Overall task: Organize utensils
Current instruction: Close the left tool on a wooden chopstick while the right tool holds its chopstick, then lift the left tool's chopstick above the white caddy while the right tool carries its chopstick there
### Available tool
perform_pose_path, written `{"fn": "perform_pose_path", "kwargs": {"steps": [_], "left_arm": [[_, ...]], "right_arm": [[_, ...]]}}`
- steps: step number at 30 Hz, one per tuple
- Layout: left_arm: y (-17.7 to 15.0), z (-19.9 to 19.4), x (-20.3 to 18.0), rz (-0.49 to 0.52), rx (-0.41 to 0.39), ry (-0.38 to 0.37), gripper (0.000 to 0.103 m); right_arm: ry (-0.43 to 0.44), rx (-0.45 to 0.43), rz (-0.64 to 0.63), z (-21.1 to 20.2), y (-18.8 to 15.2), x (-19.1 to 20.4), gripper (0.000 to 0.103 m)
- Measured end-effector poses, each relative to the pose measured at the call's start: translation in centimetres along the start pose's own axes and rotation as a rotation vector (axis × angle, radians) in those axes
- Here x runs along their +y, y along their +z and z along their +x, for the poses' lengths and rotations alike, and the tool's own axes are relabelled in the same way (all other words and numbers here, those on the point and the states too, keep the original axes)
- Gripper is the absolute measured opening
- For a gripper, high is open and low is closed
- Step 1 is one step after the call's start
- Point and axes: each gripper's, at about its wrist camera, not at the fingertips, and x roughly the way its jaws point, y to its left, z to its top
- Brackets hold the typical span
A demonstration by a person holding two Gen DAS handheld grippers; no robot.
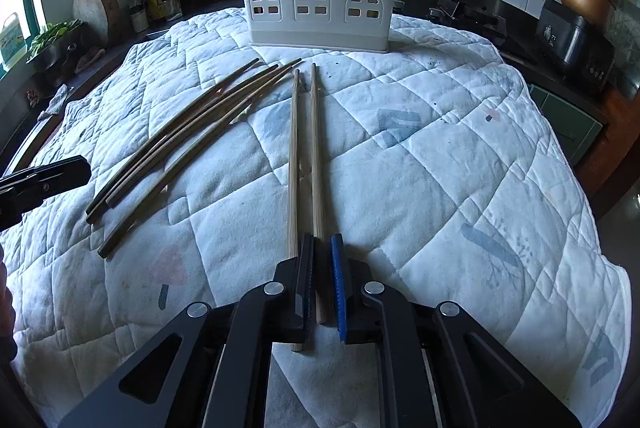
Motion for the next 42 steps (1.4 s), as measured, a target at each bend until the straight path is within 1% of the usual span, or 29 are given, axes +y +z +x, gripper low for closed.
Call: {"fn": "perform_pose_path", "kwargs": {"steps": [8, 9, 10, 19, 26, 29, 32, 36, 42], "left_arm": [[1.0, 1.8, -0.6, 0.020, 0.005, 0.044, 0.027], [1.0, 2.0, -0.6, 0.020, 0.009, 0.043, 0.024], [1.1, 2.3, -0.6, 0.019, 0.014, 0.041, 0.018], [1.0, 3.6, -0.7, 0.026, 0.045, 0.060, 0.015], [0.9, 3.9, -1.2, 0.053, 0.048, 0.083, 0.014], [1.1, 4.1, -1.5, 0.075, 0.051, 0.114, 0.009], [1.3, 3.9, -1.5, 0.076, 0.053, 0.110, 0.007], [1.5, 3.1, -1.5, 0.075, 0.036, 0.093, 0.006], [2.2, 0.7, -1.7, 0.084, -0.028, 0.080, 0.006]], "right_arm": [[0.007, -0.002, 0.006, 0.0, -0.1, -0.1, 0.008], [0.007, -0.003, 0.007, 0.0, -0.1, -0.1, 0.008], [0.008, -0.002, 0.007, 0.0, -0.1, -0.1, 0.008], [0.010, -0.005, 0.009, 0.0, -0.1, -0.1, 0.008], [0.003, -0.006, 0.008, 0.0, 0.0, 0.0, 0.008], [0.007, -0.008, 0.017, -0.1, 0.0, 0.0, 0.008], [0.011, -0.012, 0.028, -0.4, -0.1, -0.2, 0.007], [0.006, -0.035, 0.023, -1.5, -0.1, -0.1, 0.007], [0.001, -0.116, 0.023, -4.6, 1.1, -0.3, 0.007]]}}
